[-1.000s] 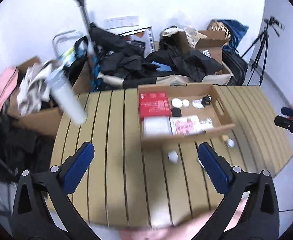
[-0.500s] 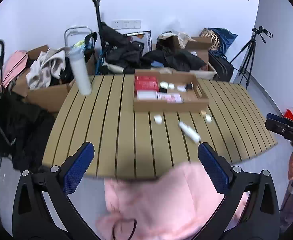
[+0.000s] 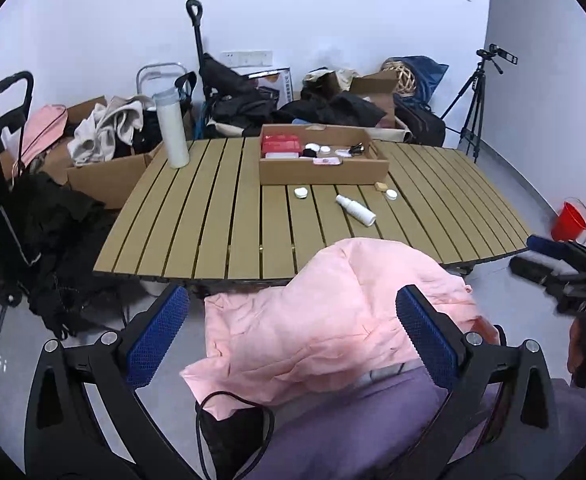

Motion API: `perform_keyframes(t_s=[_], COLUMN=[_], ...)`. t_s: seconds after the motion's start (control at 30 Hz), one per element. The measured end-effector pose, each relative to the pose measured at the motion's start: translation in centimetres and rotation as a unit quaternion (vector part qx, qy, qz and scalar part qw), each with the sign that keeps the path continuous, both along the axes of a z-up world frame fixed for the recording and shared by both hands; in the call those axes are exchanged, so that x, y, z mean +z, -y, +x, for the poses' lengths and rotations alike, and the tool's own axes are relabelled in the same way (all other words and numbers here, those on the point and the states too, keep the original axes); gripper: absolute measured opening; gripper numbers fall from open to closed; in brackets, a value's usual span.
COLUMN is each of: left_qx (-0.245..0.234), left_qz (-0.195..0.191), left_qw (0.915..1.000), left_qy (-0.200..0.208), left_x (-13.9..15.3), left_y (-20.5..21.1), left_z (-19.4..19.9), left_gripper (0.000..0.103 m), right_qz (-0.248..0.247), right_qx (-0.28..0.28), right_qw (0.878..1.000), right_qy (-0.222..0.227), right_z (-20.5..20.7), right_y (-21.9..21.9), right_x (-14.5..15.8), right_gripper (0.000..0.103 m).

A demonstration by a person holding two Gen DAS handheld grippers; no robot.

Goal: Organize objects
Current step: 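Withdraw both tools from the tray back over the table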

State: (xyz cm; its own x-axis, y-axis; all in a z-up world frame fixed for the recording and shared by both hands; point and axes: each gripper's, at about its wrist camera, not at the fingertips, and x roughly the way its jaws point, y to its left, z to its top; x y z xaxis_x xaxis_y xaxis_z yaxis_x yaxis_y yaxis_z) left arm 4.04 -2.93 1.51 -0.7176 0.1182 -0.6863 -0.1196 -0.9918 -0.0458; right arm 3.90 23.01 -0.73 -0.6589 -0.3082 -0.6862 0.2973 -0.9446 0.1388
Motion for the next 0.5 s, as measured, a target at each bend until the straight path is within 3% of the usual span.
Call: perform_keyframes(t_s=[0.1,0.13,0.23,0.33,0.4,0.43,0.5], left_qx=[0.005,0.009,0.029,0.03,0.027,0.022,0.005], left_qz=[0.013,0.012,-0.004,-0.006,0.004,0.011,0.035], left_qw=[0.9998,0.9998,0.9995,0.9995,0.9995,0.9994,0.9987], left_qy=[0.012,0.011,-0.011,-0.005,0.015,0.022,0.036], left_x=[-0.8,-1.2,-2.0,-3.0,-4.1,-4.7,-6.1], left_y=[0.4,0.5,0.6,0.6,0.5,0.4,0.2], left_z=[-0.6,-0.8,-1.6,-3.7,-5.8,-6.9,-9.9], left_gripper=[0.103,0.103,0.103,0.103,0.103,0.103,0.103], right_qz=[-0.072,-0.071,-0.022,-0.078,-0.058,-0.042,-0.033], right_qx=[0.022,0.035,0.049,0.062,0.043,0.033,0.023], right_qw=[0.995,0.994,0.998,0.995,0.997,0.999,0.999], right_qy=[-0.064,-0.075,-0.021,-0.007,0.001,0.01,0.026], right_z=[0.4,0.5,-0.5,-1.3,-2.7,-3.8,-5.9], right_y=[-1.2,-1.1,0.2,-0.2,-0.1,-0.1,-0.6], right_x=[0.0,-0.8,-3.3,-4.7,-5.3,-5.9,-6.8], right_gripper=[0.098,0.103,0.103,0.103,0.103,0.101,0.088])
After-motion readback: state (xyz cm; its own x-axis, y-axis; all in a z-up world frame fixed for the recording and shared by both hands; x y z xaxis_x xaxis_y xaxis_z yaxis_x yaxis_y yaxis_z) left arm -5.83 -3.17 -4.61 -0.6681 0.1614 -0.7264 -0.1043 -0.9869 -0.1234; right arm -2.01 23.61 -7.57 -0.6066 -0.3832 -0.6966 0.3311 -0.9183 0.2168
